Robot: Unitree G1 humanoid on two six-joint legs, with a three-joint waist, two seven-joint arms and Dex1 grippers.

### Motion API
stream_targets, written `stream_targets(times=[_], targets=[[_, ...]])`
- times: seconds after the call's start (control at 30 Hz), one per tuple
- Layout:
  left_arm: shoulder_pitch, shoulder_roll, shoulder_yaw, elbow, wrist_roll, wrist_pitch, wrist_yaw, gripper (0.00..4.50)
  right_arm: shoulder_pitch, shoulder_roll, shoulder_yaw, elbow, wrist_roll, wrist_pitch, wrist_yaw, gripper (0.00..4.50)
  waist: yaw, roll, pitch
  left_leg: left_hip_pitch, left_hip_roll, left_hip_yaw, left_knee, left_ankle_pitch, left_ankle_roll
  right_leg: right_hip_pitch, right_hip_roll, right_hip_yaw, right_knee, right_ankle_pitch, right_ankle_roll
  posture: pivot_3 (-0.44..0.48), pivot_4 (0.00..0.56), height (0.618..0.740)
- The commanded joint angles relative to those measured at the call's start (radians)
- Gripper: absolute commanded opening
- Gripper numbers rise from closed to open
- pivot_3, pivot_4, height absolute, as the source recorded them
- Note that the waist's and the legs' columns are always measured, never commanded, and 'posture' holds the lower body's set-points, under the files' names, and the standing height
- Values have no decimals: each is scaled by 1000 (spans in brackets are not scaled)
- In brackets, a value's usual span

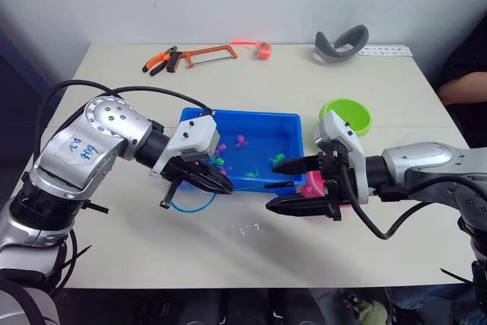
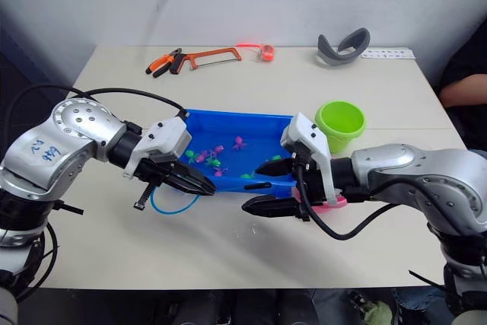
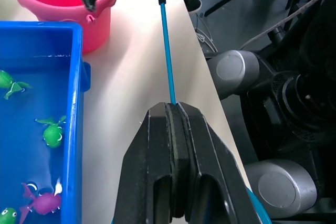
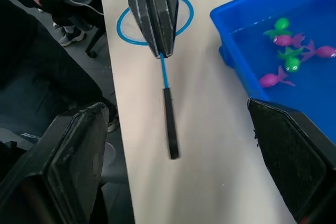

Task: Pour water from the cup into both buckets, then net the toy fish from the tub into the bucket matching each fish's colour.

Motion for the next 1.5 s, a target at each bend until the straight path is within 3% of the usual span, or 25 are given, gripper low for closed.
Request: stream_targets(times=[0.03,0.7,0.8,1.03,1.07,1.23,1.33,1.5], targets=[[-18,-4,4,1,23,6,16,57,-7,29,-36,-11,50,15,-53,4500,0,0,0,0,0,0,0,0,0,0,0,0,0,0,0,0,150,740],[-48,-29,-39,-37,58,64,47,57,-14,62,-21,2,57,59,-96,4500,2,0,0,0,-2,0,1,1,2,0,-2,2,1,1,2,0,150,740],[-48,-30,-42,-42,61,68,45,0,-15,75,-22,2,57,65,-103,3652,2,0,0,0,-2,0,1,1,2,0,-1,2,1,1,2,0,150,740],[-51,-33,-51,-47,68,67,50,0,-11,93,-24,0,39,69,-110,282,2,0,0,0,-2,0,1,1,2,0,-1,2,1,1,2,0,150,740],[-52,-32,-53,-47,70,65,50,0,-11,94,-24,0,38,69,-110,79,2,0,0,0,-2,0,1,1,2,0,-1,2,1,1,2,0,150,740],[-46,-54,-6,-43,31,80,66,0,4,83,-21,-11,24,67,-88,79,2,0,0,0,-2,0,1,1,2,0,-1,2,1,1,2,0,150,740],[-25,-89,110,-26,-52,68,78,785,18,74,-30,-21,2,53,-69,0,3,-1,0,0,-2,0,1,1,2,0,-1,2,1,1,2,0,150,740],[58,-130,408,71,-159,-27,133,2969,75,30,-87,-43,-73,-21,17,0,-1,-1,1,0,-2,0,1,1,2,0,-2,1,1,1,2,0,150,740]])
